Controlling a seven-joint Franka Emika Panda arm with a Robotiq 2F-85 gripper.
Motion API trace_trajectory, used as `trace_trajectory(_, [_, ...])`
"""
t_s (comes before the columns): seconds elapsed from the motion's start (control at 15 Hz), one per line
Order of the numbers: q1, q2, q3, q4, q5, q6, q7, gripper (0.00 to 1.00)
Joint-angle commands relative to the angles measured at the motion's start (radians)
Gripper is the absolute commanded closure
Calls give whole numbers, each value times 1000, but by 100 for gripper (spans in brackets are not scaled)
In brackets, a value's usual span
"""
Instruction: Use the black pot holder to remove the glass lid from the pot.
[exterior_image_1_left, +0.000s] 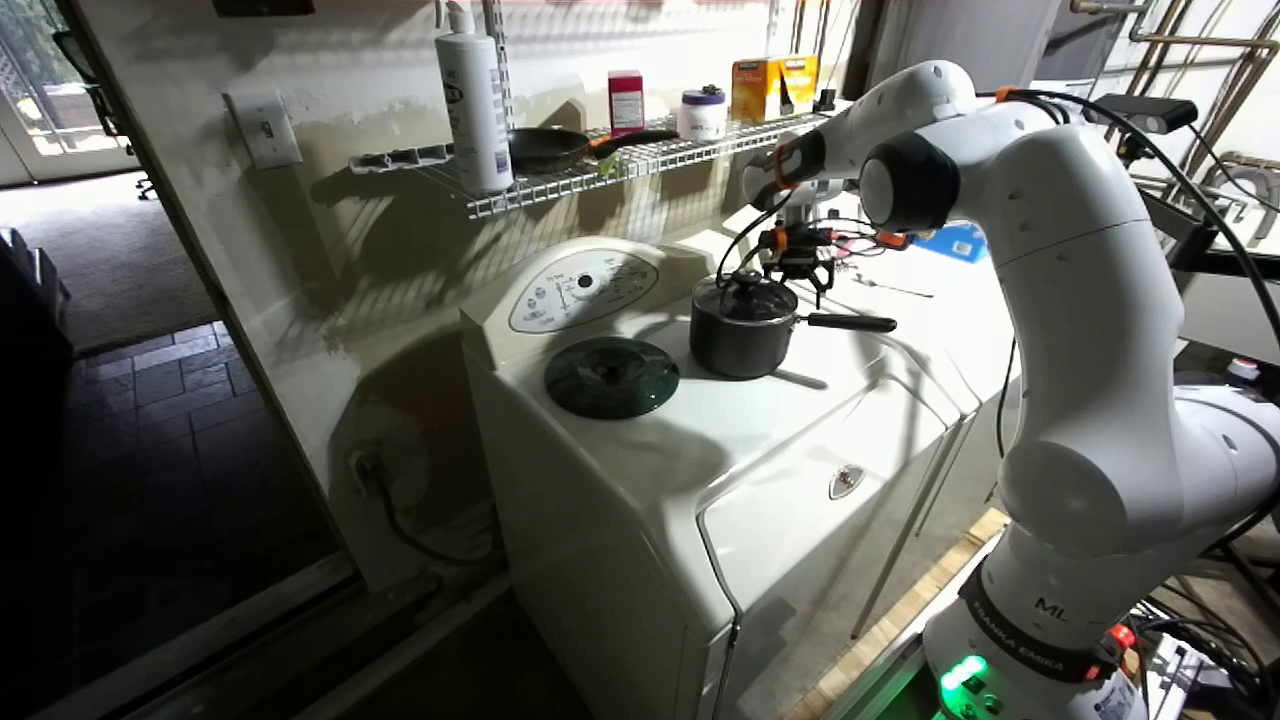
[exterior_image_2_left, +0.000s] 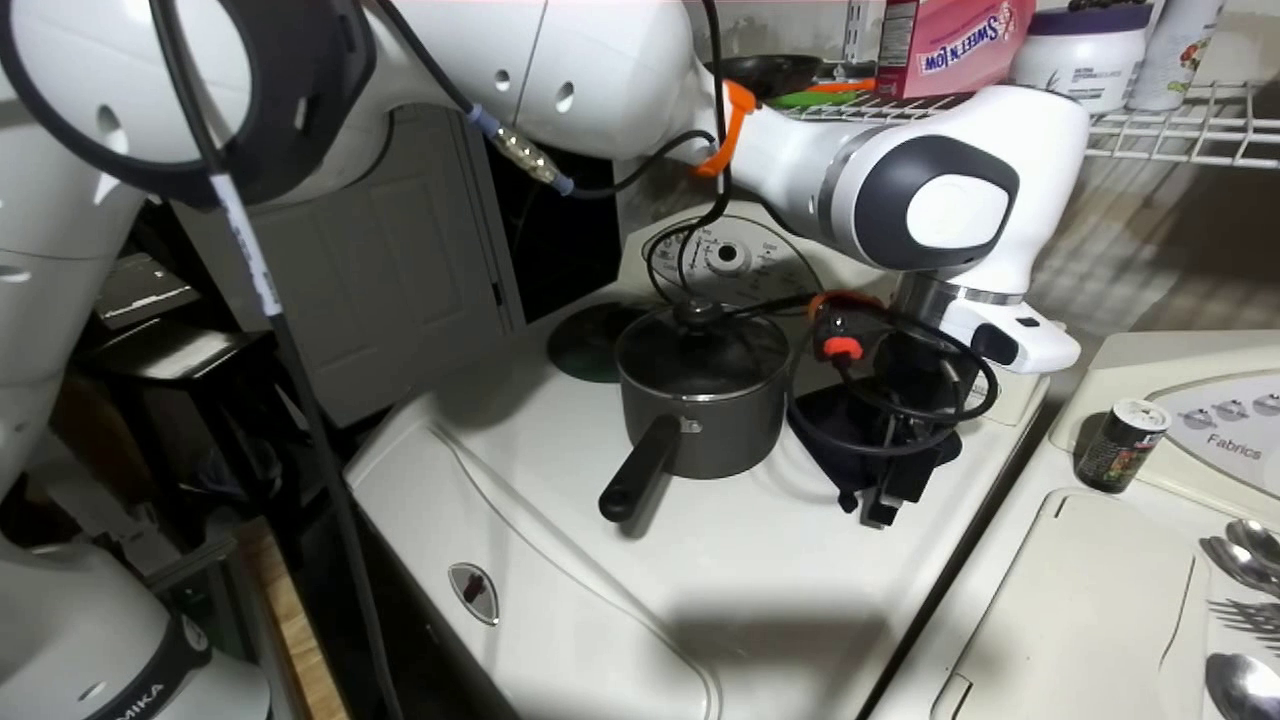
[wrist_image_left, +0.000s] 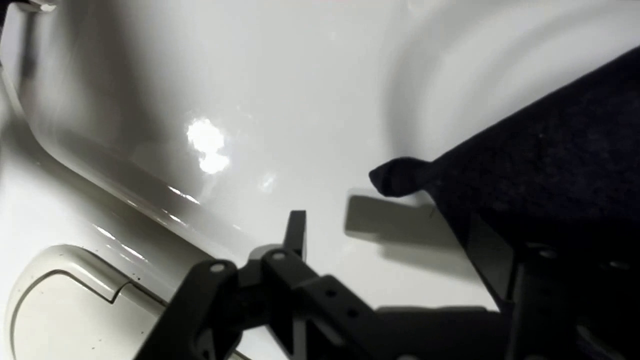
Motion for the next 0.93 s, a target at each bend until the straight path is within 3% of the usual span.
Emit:
trace_trajectory(0.0, [10, -33, 9, -62, -28, 4, -92, 0])
trace_trajectory(0.33, [-9, -40, 40, -71, -5, 8, -193, 0])
trace_trajectory(0.87, [-35, -82, 56, -86, 29, -6, -247, 0])
